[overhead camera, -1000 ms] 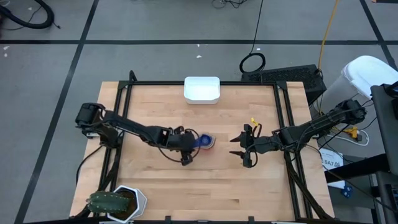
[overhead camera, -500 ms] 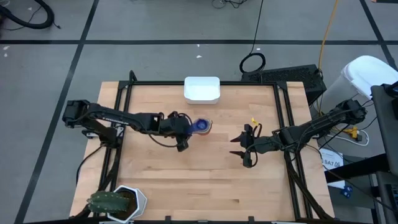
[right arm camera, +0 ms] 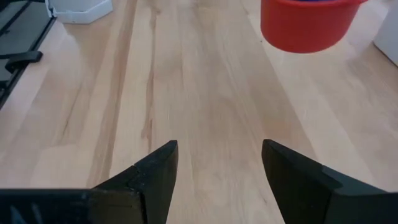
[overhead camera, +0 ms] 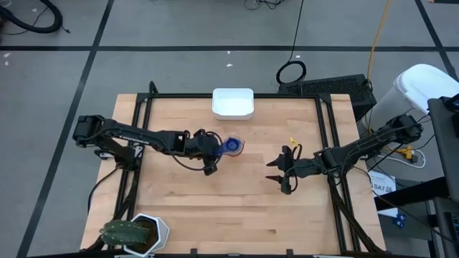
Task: Nest measuring cups in basket
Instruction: Put the nested measuring cups into the white bin
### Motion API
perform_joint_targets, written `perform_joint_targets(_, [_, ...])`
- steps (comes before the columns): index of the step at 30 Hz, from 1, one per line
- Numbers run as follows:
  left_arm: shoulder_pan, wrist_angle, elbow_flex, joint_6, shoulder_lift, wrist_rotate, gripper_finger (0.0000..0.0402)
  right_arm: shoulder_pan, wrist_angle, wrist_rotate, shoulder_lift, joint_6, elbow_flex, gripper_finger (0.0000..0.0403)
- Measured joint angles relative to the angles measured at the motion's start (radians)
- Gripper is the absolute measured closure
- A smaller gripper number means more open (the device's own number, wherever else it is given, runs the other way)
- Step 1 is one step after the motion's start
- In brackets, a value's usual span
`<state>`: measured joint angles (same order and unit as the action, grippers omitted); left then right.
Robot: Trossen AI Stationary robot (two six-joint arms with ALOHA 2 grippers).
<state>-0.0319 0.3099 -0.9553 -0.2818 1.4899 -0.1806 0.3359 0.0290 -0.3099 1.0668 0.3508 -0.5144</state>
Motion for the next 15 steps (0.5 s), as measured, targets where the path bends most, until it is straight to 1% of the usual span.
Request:
perform_joint_targets(8, [0.006, 0.001, 0.000, 0.013, 0.000, 0.000, 0.0263, 0.000, 0.006, 0.000, 0.000, -0.022, 0.000, 0.0179])
perform_joint_targets(15, [0.038, 0.000, 0.000, 0.041, 0.000, 0.017, 0.0263, 0.000, 0.006, 0.000, 0.000, -0.019, 0.000, 0.0179])
